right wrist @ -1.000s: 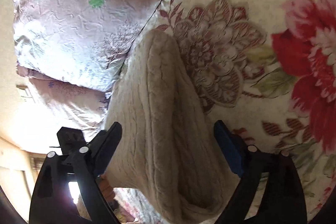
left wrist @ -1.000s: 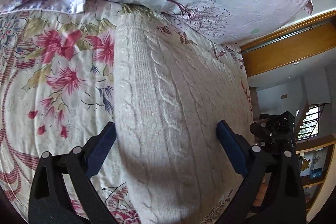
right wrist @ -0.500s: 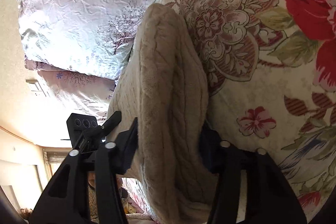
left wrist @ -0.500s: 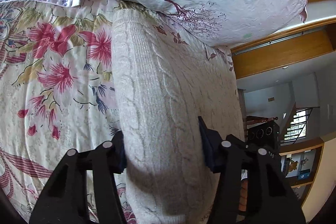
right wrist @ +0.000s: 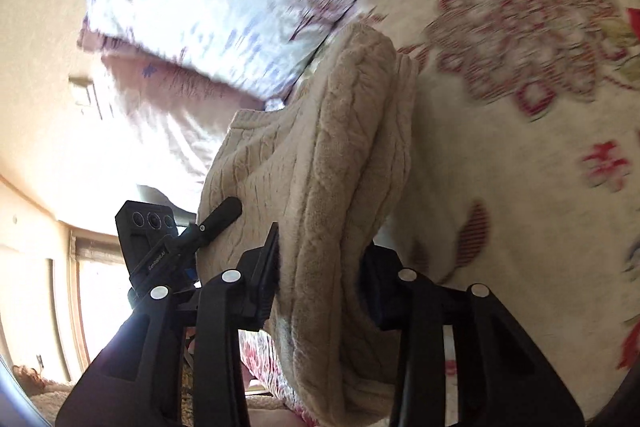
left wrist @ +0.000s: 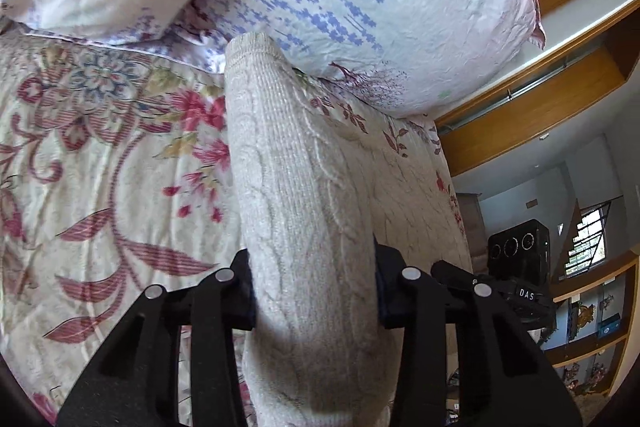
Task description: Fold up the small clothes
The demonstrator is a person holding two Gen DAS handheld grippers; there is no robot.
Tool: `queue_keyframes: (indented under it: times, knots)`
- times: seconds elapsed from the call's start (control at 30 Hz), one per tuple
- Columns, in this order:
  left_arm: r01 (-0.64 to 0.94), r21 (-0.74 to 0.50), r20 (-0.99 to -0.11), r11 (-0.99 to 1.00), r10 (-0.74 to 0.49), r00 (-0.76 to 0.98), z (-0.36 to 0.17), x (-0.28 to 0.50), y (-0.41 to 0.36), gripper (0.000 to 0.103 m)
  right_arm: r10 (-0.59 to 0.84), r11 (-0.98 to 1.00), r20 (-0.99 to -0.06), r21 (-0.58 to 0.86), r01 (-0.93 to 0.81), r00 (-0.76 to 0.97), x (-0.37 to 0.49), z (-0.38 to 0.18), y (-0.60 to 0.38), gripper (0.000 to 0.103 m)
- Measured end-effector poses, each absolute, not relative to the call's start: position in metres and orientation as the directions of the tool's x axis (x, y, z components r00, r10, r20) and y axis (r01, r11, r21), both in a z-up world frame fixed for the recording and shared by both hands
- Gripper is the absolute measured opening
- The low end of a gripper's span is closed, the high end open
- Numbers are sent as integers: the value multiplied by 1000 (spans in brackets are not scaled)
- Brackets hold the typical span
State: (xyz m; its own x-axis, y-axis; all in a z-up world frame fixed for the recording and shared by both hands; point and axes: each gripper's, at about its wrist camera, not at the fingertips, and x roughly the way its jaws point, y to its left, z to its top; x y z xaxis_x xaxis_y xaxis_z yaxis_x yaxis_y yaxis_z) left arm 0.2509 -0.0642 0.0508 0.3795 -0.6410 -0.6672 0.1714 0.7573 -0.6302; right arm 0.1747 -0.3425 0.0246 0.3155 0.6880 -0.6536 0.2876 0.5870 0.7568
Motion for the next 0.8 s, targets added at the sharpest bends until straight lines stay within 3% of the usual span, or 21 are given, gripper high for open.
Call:
queue_keyframes:
  times: [0.2,0.4,0.47,0.53,0.57,0.73,0.8]
  knots:
    - [84,-621,-665,779,-580,470,55,242,-7,40,696,647,-670,741,181,257,215,29,-280,37]
    - [97,-586,-629,804,-527,571,83,246,28,42,692,671,-659,738,74,294,254,43,-237,37]
    - [76,-547,-669,834,-490,559,75,255,33,46,671,692,-688,715,99,277,257,27,-232,36]
    - [33,-473,-761,881,-427,489,51,268,36,46,606,745,-762,644,171,229,263,-3,-227,24]
    - [8,-440,-800,898,-396,451,37,273,34,51,602,734,-764,644,215,232,263,-14,-227,24]
    - [55,-467,-782,882,-441,440,34,279,46,53,578,730,-764,641,237,286,263,-7,-225,24]
    - [83,-447,-785,891,-435,441,32,279,47,60,558,735,-777,626,262,291,262,-9,-219,25]
